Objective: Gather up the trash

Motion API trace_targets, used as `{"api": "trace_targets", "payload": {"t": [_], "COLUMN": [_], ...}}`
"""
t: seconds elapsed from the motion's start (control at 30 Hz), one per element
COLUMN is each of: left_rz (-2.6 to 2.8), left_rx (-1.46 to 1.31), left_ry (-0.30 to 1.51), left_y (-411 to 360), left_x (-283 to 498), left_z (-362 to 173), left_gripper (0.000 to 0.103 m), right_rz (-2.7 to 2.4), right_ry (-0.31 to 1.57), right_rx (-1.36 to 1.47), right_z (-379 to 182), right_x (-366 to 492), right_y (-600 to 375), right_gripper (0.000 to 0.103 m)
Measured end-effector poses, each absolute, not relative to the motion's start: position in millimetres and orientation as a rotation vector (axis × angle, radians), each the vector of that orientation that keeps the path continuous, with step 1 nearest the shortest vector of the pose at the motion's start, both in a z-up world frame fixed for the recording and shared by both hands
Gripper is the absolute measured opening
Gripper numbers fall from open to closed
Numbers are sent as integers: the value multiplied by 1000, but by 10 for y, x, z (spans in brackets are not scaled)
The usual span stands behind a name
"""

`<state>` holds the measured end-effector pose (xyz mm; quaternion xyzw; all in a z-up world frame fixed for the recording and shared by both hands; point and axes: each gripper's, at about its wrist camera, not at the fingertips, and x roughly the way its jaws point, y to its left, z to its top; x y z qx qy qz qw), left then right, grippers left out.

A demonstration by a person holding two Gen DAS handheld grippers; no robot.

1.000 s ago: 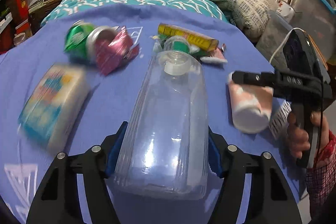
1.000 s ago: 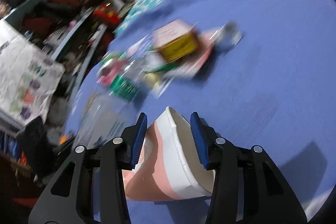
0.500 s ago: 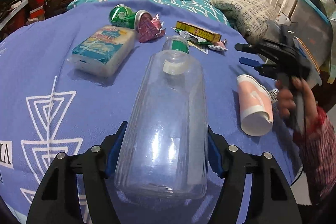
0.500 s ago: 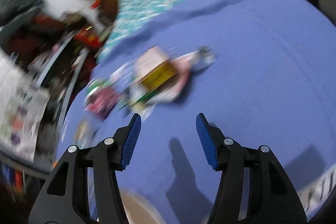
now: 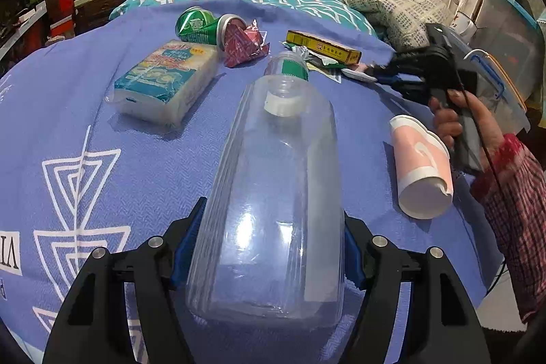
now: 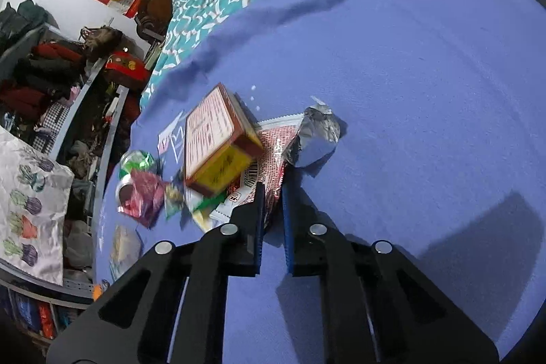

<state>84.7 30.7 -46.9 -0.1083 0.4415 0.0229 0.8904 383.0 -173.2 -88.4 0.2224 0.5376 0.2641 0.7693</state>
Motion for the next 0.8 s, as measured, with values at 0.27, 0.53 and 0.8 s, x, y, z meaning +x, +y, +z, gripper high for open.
{"api": "trace_targets", "payload": {"t": [0.27, 0.53, 0.8], "left_rz": [61, 105, 204], "left_rx": [-208, -208, -208], "left_ry": [928, 940, 737], "left_y": [283, 317, 407], "left_x": [962, 1256, 669], "left_z": [-470, -442, 78], "left_gripper": [64, 66, 87], "right_rz": [579, 560, 532], "right_ry": [1054, 985, 994], "right_rx": [495, 487, 467], "right_z": [-561, -455, -661], "right_x": [2898, 2081, 1850], "right_y": [-2509, -2934, -2943], "right_gripper": [9, 9, 9]}}
